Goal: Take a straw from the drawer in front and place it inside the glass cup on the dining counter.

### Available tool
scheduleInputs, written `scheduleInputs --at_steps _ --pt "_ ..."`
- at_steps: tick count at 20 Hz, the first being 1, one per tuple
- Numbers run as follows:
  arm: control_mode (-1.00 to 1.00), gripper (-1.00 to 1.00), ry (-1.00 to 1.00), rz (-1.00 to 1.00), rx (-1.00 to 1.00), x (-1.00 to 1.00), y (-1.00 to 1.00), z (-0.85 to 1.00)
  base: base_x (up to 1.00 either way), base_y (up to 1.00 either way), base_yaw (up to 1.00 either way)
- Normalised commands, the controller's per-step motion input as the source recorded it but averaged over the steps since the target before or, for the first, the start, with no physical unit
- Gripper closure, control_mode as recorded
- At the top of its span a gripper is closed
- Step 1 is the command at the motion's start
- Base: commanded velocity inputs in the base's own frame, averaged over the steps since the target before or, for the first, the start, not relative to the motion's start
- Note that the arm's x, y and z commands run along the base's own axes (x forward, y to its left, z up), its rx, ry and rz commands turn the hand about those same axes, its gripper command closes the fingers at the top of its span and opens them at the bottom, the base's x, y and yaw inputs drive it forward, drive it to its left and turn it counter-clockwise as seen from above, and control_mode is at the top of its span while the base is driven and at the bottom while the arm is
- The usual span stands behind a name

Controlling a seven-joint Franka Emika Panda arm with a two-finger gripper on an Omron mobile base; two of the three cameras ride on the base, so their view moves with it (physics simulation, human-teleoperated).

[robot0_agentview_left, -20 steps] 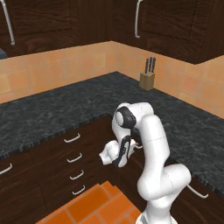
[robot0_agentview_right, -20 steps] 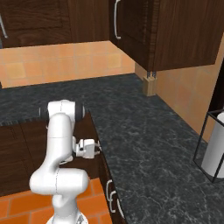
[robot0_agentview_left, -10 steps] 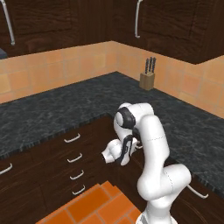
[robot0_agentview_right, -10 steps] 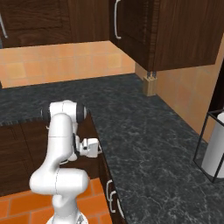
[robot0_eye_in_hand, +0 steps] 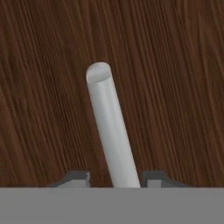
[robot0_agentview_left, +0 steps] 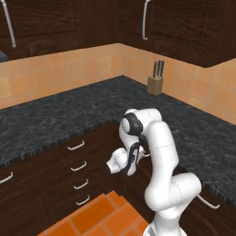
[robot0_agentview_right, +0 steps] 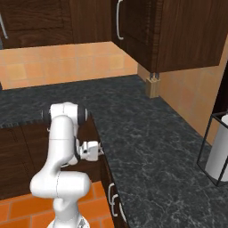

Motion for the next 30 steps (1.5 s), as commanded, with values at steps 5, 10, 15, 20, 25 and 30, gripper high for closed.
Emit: scheduleInputs --at_steps 5,10,15,20,25,30 --pt "-1.0 1.0 0.06 0.08 0.02 -0.25 0.81 0.0 0.0 0.0 0.0" --pt "-1.0 1.0 0.16 0.08 0.05 -0.31 1.0 0.0 0.0 0.0 0.0" --pt "-1.0 1.0 0.19 0.08 0.05 -0.3 1.0 0.0 0.0 0.0 0.0" --pt "-1.0 1.0 0.17 0.08 0.01 -0.34 1.0 0.0 0.0 0.0 0.0" --pt "-1.0 1.0 0.13 0.07 0.0 -0.34 1.0 0.0 0.0 0.0 0.0" --pt "-1.0 -1.0 0.1 0.06 0.0 -0.34 1.0 0.0 0.0 0.0 0.0"
